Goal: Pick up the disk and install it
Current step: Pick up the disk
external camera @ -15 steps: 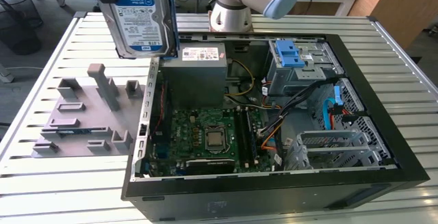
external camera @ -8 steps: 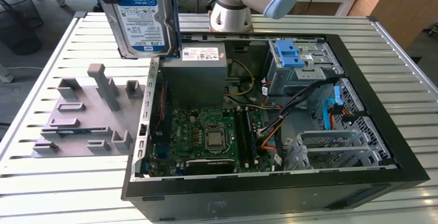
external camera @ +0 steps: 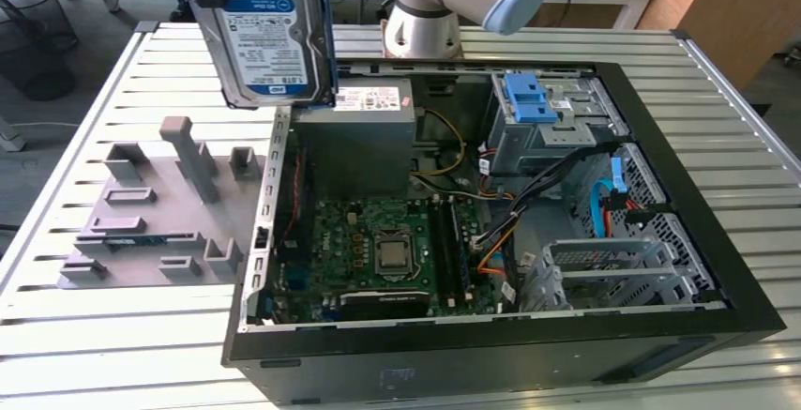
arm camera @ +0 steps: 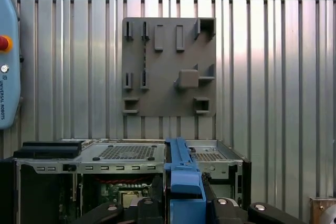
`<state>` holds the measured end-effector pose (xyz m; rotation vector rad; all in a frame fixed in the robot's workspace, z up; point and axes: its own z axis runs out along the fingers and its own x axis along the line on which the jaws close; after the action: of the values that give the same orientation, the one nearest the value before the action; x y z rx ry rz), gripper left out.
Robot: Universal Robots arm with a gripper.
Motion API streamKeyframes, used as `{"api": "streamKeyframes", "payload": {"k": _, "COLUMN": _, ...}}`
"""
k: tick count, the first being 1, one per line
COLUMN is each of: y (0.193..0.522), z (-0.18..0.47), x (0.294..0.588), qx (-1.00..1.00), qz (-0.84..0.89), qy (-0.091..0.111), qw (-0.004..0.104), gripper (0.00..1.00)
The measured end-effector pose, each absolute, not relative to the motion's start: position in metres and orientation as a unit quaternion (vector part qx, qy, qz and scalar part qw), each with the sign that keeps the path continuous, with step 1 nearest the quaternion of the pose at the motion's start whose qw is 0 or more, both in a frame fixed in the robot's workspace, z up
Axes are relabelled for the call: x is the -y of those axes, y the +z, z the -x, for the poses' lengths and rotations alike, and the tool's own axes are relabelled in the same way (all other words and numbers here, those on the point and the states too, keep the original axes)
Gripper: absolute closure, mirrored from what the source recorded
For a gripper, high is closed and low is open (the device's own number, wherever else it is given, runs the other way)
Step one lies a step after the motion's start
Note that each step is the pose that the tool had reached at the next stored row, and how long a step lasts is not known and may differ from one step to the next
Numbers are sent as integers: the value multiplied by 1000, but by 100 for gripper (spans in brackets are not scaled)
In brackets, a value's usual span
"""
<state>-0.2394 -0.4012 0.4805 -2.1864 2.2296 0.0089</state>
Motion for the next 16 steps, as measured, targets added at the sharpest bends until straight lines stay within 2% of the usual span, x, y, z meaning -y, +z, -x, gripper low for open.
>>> {"api": "streamKeyframes", "payload": {"k": 16, "y": 481, "z": 224, "x": 405, "qx": -714, "qz": 700, "qy": 3, "qw": 9, "gripper": 64}}
